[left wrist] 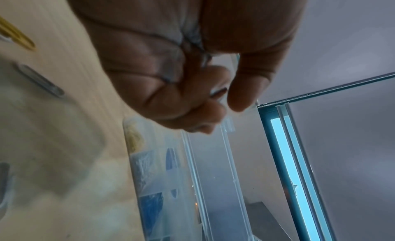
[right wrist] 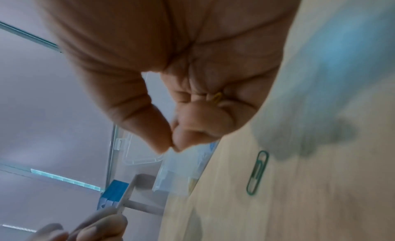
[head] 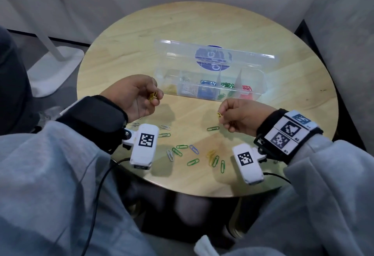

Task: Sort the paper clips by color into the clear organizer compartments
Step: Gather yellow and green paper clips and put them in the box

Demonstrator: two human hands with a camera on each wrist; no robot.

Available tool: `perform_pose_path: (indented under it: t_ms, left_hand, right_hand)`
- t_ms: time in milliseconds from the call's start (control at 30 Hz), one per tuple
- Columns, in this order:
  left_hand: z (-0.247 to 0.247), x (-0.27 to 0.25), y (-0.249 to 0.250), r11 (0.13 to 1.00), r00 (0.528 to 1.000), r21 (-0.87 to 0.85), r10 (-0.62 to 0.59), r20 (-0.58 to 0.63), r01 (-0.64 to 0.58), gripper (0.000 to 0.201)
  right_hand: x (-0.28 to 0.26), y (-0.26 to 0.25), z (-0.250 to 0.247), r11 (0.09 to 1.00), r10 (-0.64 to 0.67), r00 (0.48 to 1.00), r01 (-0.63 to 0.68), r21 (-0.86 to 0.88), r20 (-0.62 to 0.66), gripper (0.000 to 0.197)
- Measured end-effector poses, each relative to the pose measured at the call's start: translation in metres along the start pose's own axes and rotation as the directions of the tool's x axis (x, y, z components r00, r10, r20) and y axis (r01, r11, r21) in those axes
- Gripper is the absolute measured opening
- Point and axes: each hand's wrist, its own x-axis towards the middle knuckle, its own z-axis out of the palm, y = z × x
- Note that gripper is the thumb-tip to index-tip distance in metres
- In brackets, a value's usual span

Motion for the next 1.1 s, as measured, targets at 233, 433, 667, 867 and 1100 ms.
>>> perform_pose_path:
  t_ms: [233, 433, 667, 867, 1100]
  left_hand:
    - [0.006, 0.008, -0.009, 0.920, 0.995, 0.391, 0.003, -0.099, 0.036, 0.028]
    - [0.013, 0.010, -0.015, 0.643, 0.999, 0.764, -0.026, -0.048, 0.053, 0.029]
    - [0.029, 0.001, -0.021, 0.441, 0.997, 0.895, 0.051, 0.053, -0.070, 0.023]
    - [0.047, -0.005, -0.030, 0.321, 0.994, 0.941, 0.062, 0.090, -0.105, 0.016]
    - [0.088, -0.011, -0.058, 0.078, 0.968, 0.965, -0.007, 0.251, -0.250, 0.012]
  right_hand:
    - [-0.001, 0.000, 0.011, 0.994, 0.083, 0.997, -0.083, -0.073, 0.002, 0.031]
    - [-0.007, 0.000, 0.022, 0.763, 0.124, 0.990, -0.049, -0.644, 0.072, 0.011]
    - [-0.003, 0.011, 0.041, 0.315, 0.071, 0.985, 0.127, -0.941, 0.157, 0.019]
    - [-0.002, 0.010, 0.038, 0.274, 0.063, 0.990, 0.101, -0.956, 0.123, 0.012]
    - [-0.013, -0.008, -0.019, 0.830, -0.081, 0.995, 0.038, -0.556, -0.053, 0.026]
